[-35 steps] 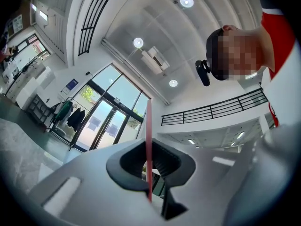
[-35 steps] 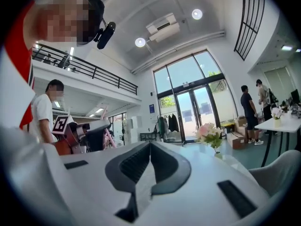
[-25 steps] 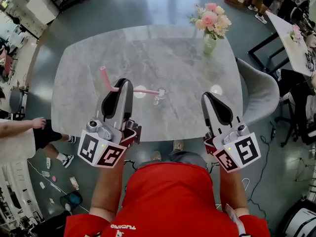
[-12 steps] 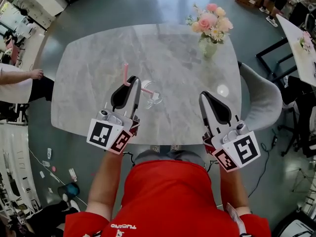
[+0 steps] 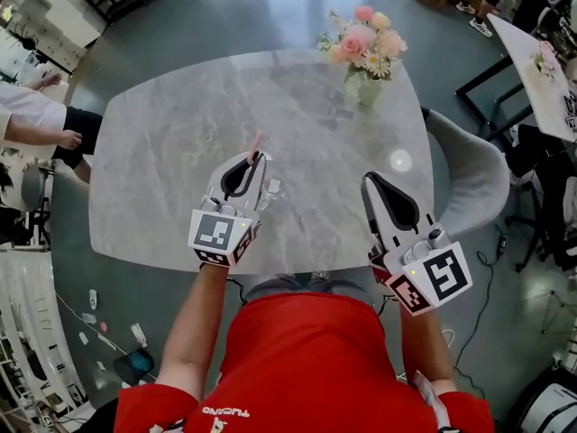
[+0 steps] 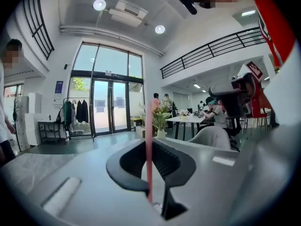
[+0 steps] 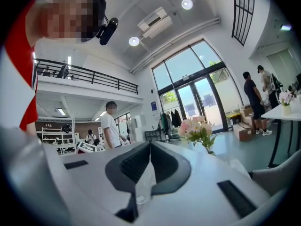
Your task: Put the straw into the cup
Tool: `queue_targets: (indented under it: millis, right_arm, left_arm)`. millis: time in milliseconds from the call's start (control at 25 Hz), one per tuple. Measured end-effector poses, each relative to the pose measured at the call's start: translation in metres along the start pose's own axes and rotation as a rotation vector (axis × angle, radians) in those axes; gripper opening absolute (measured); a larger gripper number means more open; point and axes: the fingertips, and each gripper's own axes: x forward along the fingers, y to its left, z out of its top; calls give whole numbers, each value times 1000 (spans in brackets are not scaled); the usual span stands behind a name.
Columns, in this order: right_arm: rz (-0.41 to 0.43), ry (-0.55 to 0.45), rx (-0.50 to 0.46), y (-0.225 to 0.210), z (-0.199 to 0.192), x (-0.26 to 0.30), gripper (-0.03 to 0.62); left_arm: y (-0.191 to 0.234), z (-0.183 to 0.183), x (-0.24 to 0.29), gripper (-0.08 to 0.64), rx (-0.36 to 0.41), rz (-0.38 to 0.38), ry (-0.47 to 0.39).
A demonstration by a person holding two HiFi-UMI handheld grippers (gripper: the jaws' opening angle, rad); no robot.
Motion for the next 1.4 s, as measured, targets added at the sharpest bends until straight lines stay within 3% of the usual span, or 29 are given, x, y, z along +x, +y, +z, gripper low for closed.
queue_targets:
  millis: [320, 520, 1200, 1400]
  right_arm:
    - [-31, 15, 17, 1, -10, 2, 2]
    - [-50, 16, 22, 4, -14, 3, 2]
    - [-110, 24, 13, 10, -16, -4, 2]
    - [-115, 28, 15, 9, -18, -2, 2]
  left_arm:
    - [-3, -35, 21, 29, -3, -43, 83]
    - [-9, -51, 28, 29, 60, -70, 141]
    - [-35, -66, 55, 31, 147, -173, 190]
    - [-37, -66, 54, 31, 142, -194, 187]
